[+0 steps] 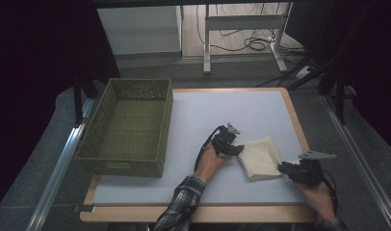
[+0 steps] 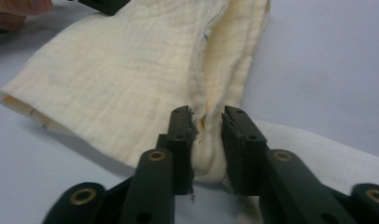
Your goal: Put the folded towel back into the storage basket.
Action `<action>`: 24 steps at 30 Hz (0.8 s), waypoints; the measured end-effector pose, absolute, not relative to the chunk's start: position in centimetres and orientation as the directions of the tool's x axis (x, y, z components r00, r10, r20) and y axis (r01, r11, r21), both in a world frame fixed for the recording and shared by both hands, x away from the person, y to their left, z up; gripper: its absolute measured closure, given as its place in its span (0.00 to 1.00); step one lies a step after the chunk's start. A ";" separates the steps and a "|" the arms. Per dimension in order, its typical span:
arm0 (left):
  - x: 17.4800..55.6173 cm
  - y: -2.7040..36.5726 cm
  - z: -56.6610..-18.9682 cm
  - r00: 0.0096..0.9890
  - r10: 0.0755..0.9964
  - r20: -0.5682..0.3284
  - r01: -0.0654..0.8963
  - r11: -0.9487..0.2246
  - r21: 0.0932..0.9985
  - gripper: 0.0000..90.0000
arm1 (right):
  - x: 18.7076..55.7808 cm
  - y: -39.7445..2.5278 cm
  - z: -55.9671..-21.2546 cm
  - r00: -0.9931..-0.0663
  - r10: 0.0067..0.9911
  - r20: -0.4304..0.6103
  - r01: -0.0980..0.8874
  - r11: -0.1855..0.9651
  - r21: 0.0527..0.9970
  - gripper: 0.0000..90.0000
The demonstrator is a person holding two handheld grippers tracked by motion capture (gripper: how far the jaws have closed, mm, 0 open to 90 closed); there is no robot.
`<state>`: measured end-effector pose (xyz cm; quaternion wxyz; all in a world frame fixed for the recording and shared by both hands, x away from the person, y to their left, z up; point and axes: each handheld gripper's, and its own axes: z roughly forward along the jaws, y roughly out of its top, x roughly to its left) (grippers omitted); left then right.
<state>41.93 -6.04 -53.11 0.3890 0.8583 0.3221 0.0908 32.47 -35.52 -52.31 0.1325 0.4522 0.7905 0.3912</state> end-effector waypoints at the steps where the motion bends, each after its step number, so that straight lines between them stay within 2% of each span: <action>1: 41.8 -6.1 -53.1 0.781 0.617 -0.100 0.482 -0.493 0.724 0.65 | 32.5 -35.5 -52.3 -0.555 0.818 0.154 0.615 0.278 0.738 0.86; 7: 41.9 -6.1 -53.1 0.797 0.582 -0.162 0.498 -0.481 0.721 0.89 | 32.6 -35.4 -52.2 -0.553 0.817 0.163 0.626 0.279 0.728 0.91; 9: 41.8 -6.0 -53.1 0.801 0.577 -0.157 0.490 -0.481 0.727 0.92 | 32.5 -35.4 -52.2 -0.549 0.819 0.168 0.628 0.271 0.729 0.91; 14: 41.3 -6.3 -52.8 0.812 0.583 -0.038 0.404 -0.512 0.758 0.94 | 32.5 -35.5 -52.0 -0.548 0.815 0.190 0.631 0.254 0.733 0.92; 24: 41.4 -5.0 -50.9 0.805 0.593 -0.022 0.382 -0.489 0.785 0.94 | 32.4 -34.6 -50.5 -0.582 0.790 0.194 0.589 0.244 0.770 0.92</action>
